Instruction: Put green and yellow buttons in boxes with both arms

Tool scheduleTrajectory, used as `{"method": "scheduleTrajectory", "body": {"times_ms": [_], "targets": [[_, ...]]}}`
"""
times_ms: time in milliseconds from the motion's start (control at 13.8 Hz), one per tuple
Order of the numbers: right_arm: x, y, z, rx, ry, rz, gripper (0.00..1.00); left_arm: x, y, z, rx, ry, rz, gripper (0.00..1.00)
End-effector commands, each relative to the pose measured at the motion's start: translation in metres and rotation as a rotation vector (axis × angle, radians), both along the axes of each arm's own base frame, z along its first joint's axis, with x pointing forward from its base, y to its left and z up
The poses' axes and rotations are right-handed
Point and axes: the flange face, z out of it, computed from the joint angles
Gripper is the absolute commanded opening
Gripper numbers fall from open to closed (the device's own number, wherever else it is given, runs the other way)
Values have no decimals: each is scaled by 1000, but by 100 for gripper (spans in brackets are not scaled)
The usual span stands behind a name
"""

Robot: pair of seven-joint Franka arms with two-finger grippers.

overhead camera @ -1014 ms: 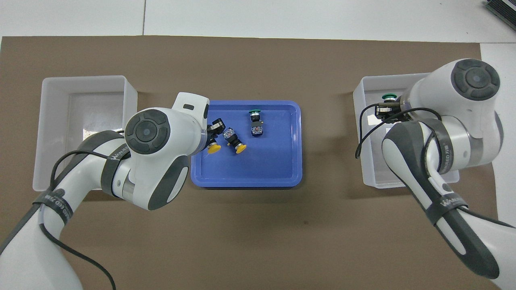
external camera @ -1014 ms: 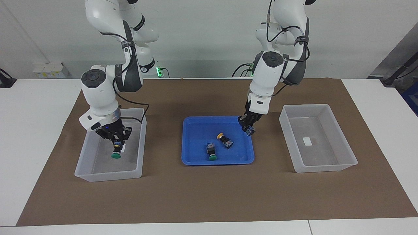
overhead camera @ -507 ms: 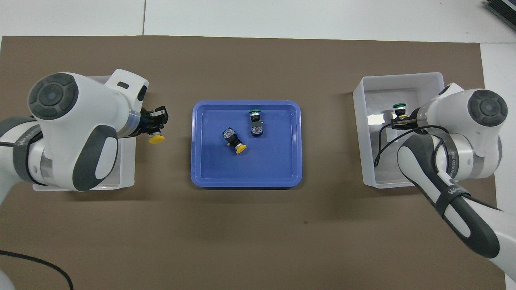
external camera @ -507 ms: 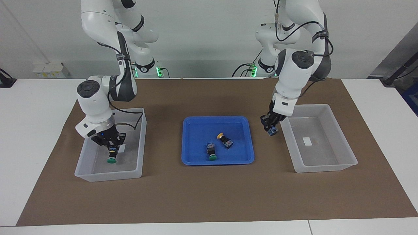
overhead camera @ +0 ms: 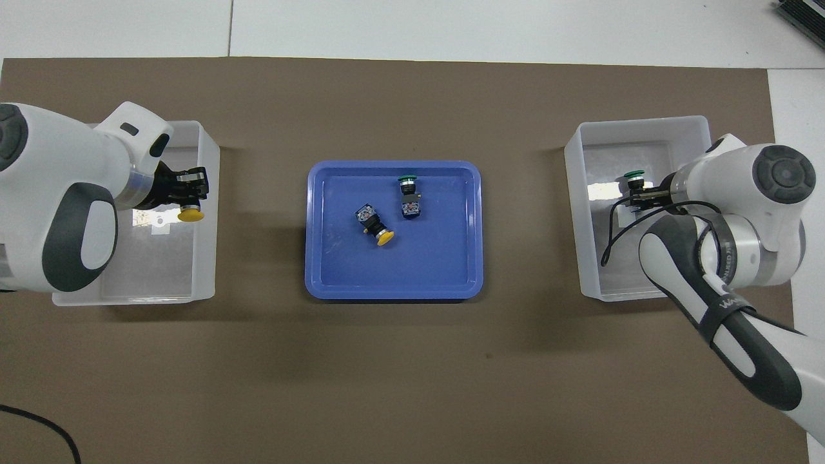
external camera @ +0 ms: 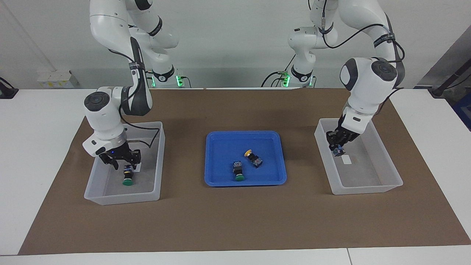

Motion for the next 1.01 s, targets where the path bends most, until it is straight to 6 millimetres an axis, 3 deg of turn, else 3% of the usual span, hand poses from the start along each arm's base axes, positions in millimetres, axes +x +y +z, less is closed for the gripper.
{"method": "scheduleTrajectory", "body": {"times_ms": [0,290,580,725,942], "targets": [[-3,4,41,3,-59,13,100,-7,20,-7,13,-49,-41,0],[-9,69,97,36,-63,-24,100,-20,29,-29,16,-90,-27,0],[-14,145,129,140,-39,-129,100,-20,35,-46,20,-105,-46,0],[-20,192,122,185,-31,-160,100,-20,42,-69,17,-107,-36,0],[-27,264,99,239,-62,-206,100,-22,42,-87,16,-107,-35,0]]}}
